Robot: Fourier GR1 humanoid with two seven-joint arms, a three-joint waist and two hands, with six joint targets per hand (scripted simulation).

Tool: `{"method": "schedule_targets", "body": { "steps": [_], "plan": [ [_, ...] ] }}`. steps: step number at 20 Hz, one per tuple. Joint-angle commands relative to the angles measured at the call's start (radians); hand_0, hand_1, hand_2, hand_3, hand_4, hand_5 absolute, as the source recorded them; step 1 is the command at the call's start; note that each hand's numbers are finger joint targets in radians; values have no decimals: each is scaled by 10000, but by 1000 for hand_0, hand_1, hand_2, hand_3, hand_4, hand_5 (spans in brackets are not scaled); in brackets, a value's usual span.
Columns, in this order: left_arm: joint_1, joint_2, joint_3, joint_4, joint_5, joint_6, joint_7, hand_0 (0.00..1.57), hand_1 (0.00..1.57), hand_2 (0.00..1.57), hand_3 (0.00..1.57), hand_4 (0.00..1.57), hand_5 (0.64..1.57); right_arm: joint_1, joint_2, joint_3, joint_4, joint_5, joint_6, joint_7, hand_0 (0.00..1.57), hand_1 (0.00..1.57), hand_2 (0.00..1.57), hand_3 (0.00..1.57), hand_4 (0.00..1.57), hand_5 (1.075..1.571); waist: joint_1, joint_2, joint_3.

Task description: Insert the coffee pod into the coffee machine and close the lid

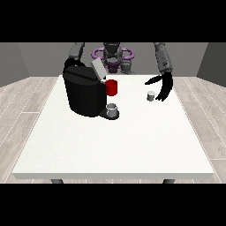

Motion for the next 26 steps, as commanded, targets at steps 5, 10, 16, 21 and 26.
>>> {"method": "schedule_targets", "body": {
  "steps": [5,10,16,21,26],
  "plan": [
    [-33,347,-606,816,-1290,474,-423,568,568,698,414,0,1571,107,-80,134,-296,-115,67,632,0,0,0,0,515,1571,-143,-297,1],
    [-502,-31,-710,1288,-1882,1530,-822,673,673,809,551,0,1571,-137,-276,-41,-162,-326,245,163,0,0,0,0,524,1571,-323,205,1],
    [-954,-157,-411,1719,-2057,2326,-1187,837,837,974,737,391,1571,-64,230,265,29,-369,-368,-130,0,0,0,0,514,1571,-149,320,1],
    [-1141,303,-431,2339,-2587,2899,-1709,987,987,1095,867,286,1571,-397,-74,69,-629,-329,-87,309,0,0,0,0,426,1571,-571,754,-3],
    [-1404,357,-662,2593,-3002,2685,-1426,1115,1115,1173,966,280,1571,-412,43,154,-419,-302,-97,304,0,0,0,0,430,1571,-409,615,0]
  ]
}}
